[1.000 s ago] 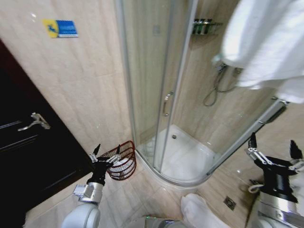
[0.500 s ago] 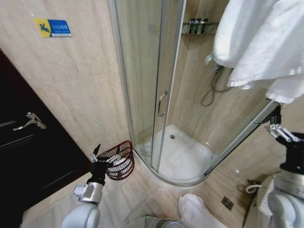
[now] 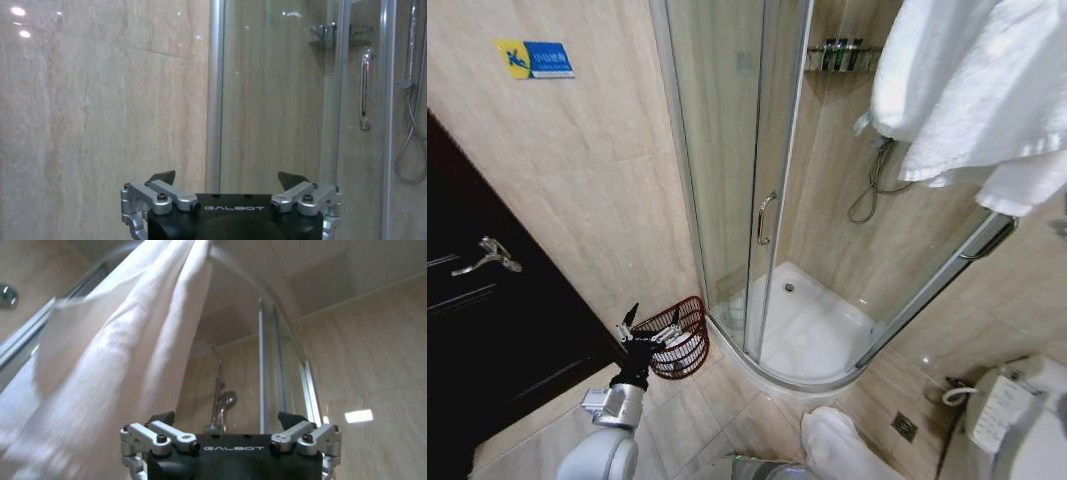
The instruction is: Discard the used towel into the hamper.
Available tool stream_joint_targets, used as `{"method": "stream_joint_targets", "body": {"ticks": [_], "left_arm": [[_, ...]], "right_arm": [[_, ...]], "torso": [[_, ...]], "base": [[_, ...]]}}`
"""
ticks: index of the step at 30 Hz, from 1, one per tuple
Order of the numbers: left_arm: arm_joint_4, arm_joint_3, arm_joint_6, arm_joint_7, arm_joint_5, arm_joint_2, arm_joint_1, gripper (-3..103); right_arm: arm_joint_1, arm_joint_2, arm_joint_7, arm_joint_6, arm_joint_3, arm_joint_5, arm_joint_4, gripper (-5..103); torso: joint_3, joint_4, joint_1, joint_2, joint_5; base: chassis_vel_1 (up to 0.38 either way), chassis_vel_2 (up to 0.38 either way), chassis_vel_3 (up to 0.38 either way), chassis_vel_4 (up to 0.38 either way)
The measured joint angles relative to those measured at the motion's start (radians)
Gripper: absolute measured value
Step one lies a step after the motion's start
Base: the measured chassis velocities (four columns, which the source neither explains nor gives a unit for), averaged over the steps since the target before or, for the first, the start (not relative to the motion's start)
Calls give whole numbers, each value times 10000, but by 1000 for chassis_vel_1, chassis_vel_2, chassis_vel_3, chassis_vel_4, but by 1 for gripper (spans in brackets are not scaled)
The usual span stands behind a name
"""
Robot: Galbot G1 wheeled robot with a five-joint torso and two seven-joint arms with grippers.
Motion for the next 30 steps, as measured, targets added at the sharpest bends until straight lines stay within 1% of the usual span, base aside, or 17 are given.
{"method": "stream_joint_targets", "body": {"ticks": [1, 2, 4, 5, 7, 9, 11, 12, 13, 15, 16, 19, 20, 21, 26, 27, 30], "left_arm": [[0, 0, 0, 0, 0, 0, 0, 100], [-1, 0, 0, 0, 0, 0, 0, 100], [-1, -2, 0, 0, 1, 0, 0, 100], [-1, -2, 0, 0, 1, 0, 0, 100], [0, -1, 0, 0, 0, -1, 0, 100], [0, -1, 0, 0, 0, -1, 0, 100], [0, -1, 0, 0, 0, -1, 0, 100], [-1, -1, 0, -1, 0, -1, 0, 100], [-1, -1, 0, -1, 0, -1, 0, 100], [0, -1, 0, -1, 0, -1, 1, 100], [0, -1, 0, -1, 0, -1, 1, 100], [0, -1, 0, 0, 0, -1, 0, 100], [0, -1, 0, 0, 0, 0, 0, 100], [0, -1, 0, 0, 0, 0, 0, 100], [0, -1, 0, 0, 0, 0, 0, 100], [0, -1, 0, 0, 0, 0, 0, 100], [-1, -1, 0, 0, 0, -2, 0, 100]], "right_arm": [[0, 0, 0, 0, 0, 0, 0, 100], [-19, -299, -31, -147, 646, 607, 1, 100], [-35, -788, -26, -363, 1371, 1755, 2, 100], [-35, -788, -26, -363, 1371, 1755, 2, 100], [53, -1413, -151, -360, 1805, 2443, -1, 100], [80, -1507, -231, -323, 1841, 2451, -1, 100], [342, -2337, -641, -88, 1923, 2323, -69, 100], [512, -2752, -685, 12, 1846, 2192, -357, 100], [512, -2752, -685, 12, 1846, 2192, -357, 100], [1028, -3706, -722, 161, 1485, 1901, -1167, 100], [1028, -3706, -722, 161, 1485, 1901, -1167, 100], [1561, -4417, -722, 169, 1166, 1938, -1734, 100], [1998, -4850, -727, 159, 881, 2085, -2030, 100], [1998, -4850, -727, 159, 881, 2085, -2030, 100], [3731, -6157, -698, -5, -164, 2562, -2890, 100], [3731, -6157, -698, -5, -164, 2562, -2890, 100], [4485, -6586, -650, -60, -503, 2679, -3207, 100]], "torso": [[0, 0, 0, 0, 0], [0, 0, 0, 0, -2], [0, -1, 0, 1, -8], [0, -1, 0, 1, -8], [0, 2, 0, 0, -5], [0, 2, 0, 0, -3], [0, 1, 0, 0, -7], [0, 2, 0, 1, -13], [0, 2, 0, 1, -13], [1, 3, 0, 0, -1], [1, 3, 0, 0, -1], [1, 3, 1, 0, -3], [1, 0, 0, 0, -3], [1, 0, 0, 0, -3], [1, 1, 1, 0, -5], [1, 1, 1, 0, -5], [1, 4, 1, -1, -5]], "base": [[0, 0, 0, 0], [0, 0, 0, 0], [0, 0, 0, 0], [0, 0, 0, 0], [0, 0, 0, 0], [0, 0, 0, 0], [0, 0, 0, 0], [0, 0, 0, 0], [0, 0, 0, 0], [0, 0, 0, 0], [0, 0, 0, 0], [0, 0, 0, 0], [0, 0, 0, 0], [0, 0, 0, 0], [0, 0, 0, 0], [0, 0, 0, 0], [0, 0, 0, 0]]}}
